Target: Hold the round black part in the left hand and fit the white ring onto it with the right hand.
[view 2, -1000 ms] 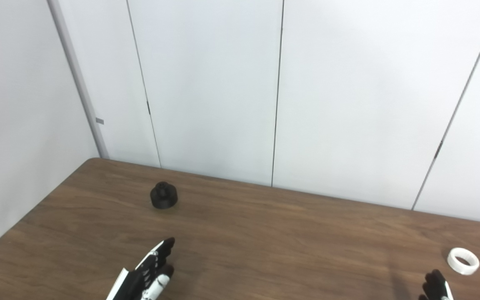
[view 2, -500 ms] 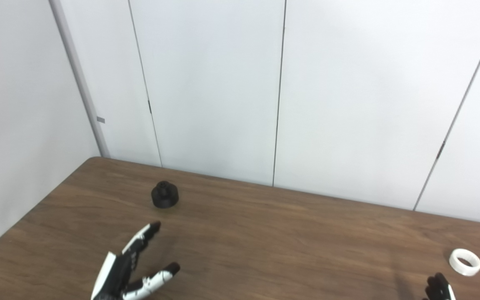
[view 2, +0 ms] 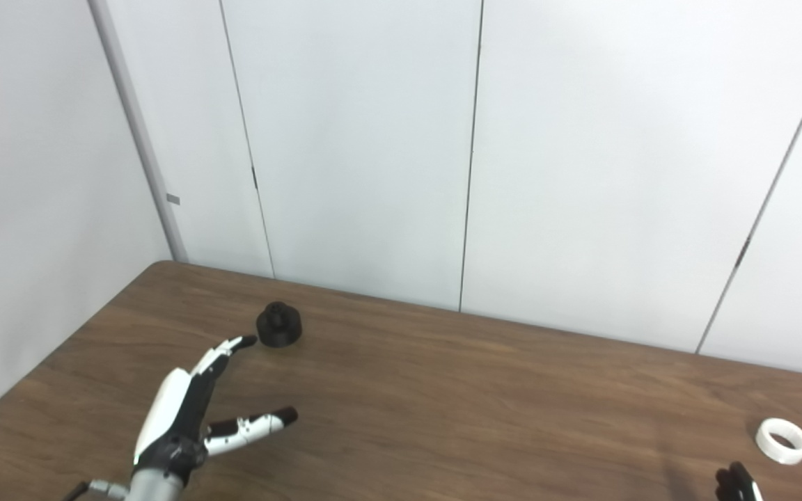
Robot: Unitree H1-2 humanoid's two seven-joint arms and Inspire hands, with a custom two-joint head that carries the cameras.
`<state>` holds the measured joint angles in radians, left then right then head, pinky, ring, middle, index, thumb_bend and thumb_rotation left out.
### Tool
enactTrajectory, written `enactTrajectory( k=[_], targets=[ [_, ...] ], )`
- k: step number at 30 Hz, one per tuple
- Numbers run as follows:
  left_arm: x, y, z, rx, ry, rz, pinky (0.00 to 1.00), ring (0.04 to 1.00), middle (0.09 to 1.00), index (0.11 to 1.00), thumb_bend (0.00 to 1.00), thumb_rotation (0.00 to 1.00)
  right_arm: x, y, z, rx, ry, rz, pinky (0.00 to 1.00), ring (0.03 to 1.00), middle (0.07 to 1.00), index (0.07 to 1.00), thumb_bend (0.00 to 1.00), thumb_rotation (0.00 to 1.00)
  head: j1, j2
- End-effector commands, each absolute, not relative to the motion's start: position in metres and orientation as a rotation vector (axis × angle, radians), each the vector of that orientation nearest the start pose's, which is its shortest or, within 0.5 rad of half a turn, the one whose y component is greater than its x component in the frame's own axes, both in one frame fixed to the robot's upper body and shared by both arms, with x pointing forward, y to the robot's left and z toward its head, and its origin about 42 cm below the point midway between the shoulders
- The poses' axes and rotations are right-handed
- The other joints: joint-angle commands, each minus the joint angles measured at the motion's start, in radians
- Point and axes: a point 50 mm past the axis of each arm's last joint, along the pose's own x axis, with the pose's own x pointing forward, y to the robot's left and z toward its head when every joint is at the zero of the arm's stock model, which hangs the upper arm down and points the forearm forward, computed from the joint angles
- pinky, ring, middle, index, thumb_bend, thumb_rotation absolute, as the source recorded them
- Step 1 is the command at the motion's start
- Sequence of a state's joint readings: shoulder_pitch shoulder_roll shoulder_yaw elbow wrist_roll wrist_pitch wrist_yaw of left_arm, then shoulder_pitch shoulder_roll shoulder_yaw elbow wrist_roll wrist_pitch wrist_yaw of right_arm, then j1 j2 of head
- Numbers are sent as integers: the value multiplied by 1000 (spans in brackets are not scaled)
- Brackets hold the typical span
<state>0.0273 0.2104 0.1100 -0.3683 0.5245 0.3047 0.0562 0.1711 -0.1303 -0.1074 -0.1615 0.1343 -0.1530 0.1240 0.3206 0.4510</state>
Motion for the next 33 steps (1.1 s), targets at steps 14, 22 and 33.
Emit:
enactTrajectory(
  k=[14,22,33],
  targets=[
    [319,335,204,826,-41,456,1000,959,908,831,859,368,204,-285,88,-22,-67,-10,1000,1000,982,978,523,1000,-20,17],
    [346,345,205,833,5,485,1000,976,926,844,856,369,203,-284,90,-24,-75,-7,1000,1000,975,969,525,1000,-23,25],
    [380,355,194,829,11,519,1000,967,911,828,911,293,203,-282,92,-38,-96,16,1000,1000,991,968,525,1000,-29,29]
  ],
)
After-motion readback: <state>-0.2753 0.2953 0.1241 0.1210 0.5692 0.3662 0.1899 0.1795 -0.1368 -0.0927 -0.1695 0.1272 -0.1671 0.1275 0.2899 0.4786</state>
